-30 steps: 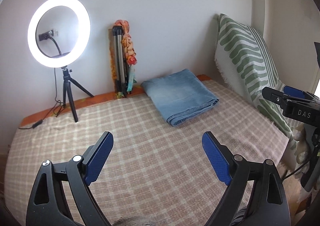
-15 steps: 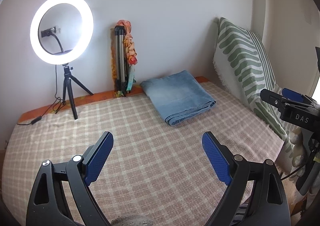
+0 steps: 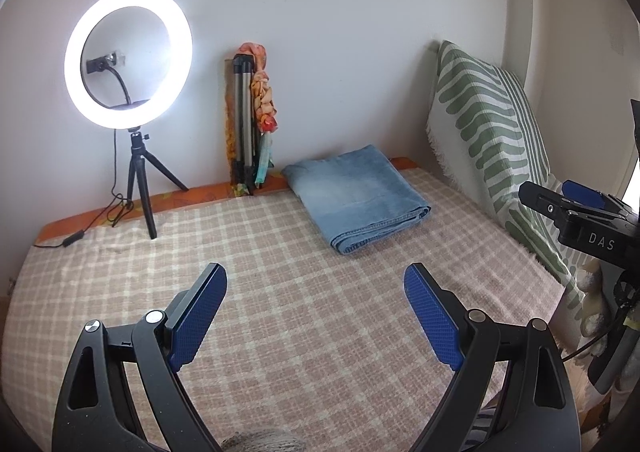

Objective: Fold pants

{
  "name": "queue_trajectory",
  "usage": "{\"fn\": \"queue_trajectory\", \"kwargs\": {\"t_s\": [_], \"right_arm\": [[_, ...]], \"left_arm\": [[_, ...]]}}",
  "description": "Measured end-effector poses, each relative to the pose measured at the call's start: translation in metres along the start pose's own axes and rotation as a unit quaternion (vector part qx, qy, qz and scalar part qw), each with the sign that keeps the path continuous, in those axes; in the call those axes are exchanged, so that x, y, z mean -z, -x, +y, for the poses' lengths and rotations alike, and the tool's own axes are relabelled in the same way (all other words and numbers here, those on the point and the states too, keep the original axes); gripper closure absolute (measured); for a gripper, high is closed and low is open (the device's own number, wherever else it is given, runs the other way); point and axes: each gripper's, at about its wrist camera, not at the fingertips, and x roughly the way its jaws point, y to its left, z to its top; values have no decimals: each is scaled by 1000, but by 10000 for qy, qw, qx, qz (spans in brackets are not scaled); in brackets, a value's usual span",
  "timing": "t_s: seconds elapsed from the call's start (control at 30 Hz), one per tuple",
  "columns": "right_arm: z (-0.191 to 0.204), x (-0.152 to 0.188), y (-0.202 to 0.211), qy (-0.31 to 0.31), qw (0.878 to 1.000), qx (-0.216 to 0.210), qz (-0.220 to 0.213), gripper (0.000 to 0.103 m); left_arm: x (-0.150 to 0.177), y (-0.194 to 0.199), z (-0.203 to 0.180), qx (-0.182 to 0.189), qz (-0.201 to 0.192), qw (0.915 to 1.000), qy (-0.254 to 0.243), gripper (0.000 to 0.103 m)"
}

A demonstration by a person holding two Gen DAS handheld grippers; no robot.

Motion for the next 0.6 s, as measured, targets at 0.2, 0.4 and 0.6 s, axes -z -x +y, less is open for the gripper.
{"fn": "queue_trajectory", "kwargs": {"t_s": [0.2, 0.4, 0.6], "right_arm": [[0, -1, -1, 0, 10000, -34, 21, 0], [2, -1, -2, 5, 10000, -75, 16, 0], [2, -1, -3, 10, 10000, -80, 20, 0]], "left_arm": [[-1, 0, 0, -11, 9, 10000, -3, 12], [-1, 1, 0, -13, 4, 10000, 8, 12], [-1, 1, 0, -17, -2, 10000, 1, 12]]}}
